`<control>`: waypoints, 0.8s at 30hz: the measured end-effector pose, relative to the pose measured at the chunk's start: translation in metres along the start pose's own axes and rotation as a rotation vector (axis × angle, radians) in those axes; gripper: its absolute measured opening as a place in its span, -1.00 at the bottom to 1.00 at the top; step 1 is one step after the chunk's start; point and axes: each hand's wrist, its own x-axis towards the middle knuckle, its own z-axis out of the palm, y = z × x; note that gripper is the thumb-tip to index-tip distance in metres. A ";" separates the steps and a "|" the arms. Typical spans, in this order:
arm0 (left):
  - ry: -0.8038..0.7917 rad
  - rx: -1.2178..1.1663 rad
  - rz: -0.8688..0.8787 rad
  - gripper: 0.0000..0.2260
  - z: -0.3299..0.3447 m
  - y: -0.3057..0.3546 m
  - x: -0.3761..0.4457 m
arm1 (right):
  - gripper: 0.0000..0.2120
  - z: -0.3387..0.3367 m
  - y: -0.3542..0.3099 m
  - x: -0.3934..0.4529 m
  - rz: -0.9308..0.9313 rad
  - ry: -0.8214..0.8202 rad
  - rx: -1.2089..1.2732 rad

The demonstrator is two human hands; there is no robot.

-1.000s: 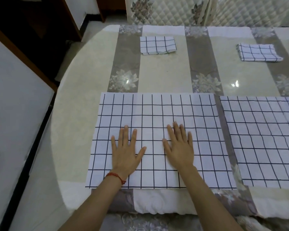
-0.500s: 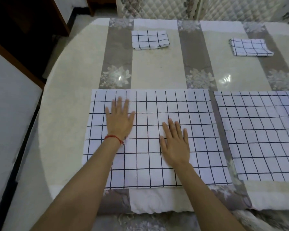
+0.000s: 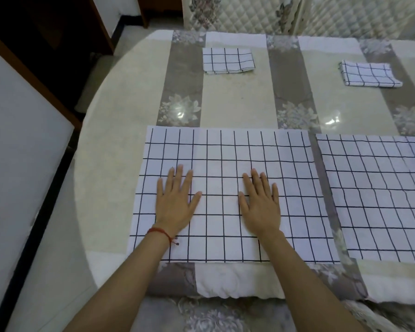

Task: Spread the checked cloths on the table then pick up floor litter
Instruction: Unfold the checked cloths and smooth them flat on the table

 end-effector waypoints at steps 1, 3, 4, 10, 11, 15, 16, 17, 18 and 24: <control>-0.005 -0.016 -0.034 -0.27 -0.002 -0.003 -0.002 | -0.37 -0.001 0.000 0.000 -0.001 -0.006 0.001; -0.049 -0.039 -0.088 -0.24 -0.009 -0.008 -0.008 | -0.34 -0.002 0.000 -0.001 -0.003 -0.027 0.000; -0.079 -0.056 -0.109 -0.27 -0.015 -0.011 -0.012 | -0.33 -0.004 -0.001 -0.001 -0.002 -0.042 -0.004; 0.114 -0.234 -0.237 -0.44 -0.072 -0.035 -0.065 | -0.50 -0.040 -0.036 -0.014 -0.014 -0.045 0.147; 0.133 -0.277 -0.245 -0.46 -0.080 -0.041 -0.078 | -0.51 -0.047 -0.046 -0.020 -0.054 -0.033 0.199; 0.224 -0.387 -0.334 -0.50 -0.106 -0.063 -0.140 | -0.57 -0.058 -0.092 -0.043 -0.209 -0.080 0.307; 0.251 -0.411 -0.372 -0.51 -0.109 -0.069 -0.158 | -0.57 -0.058 -0.106 -0.049 -0.243 -0.101 0.315; 0.275 -0.436 -0.413 -0.54 -0.112 -0.075 -0.177 | -0.58 -0.057 -0.121 -0.055 -0.283 -0.124 0.322; 0.304 -0.461 -0.456 -0.59 -0.114 -0.083 -0.196 | -0.58 -0.056 -0.137 -0.062 -0.326 -0.153 0.330; 0.505 -0.733 -0.884 -0.71 -0.106 -0.141 -0.312 | -0.63 -0.037 -0.249 -0.104 -0.611 -0.380 0.345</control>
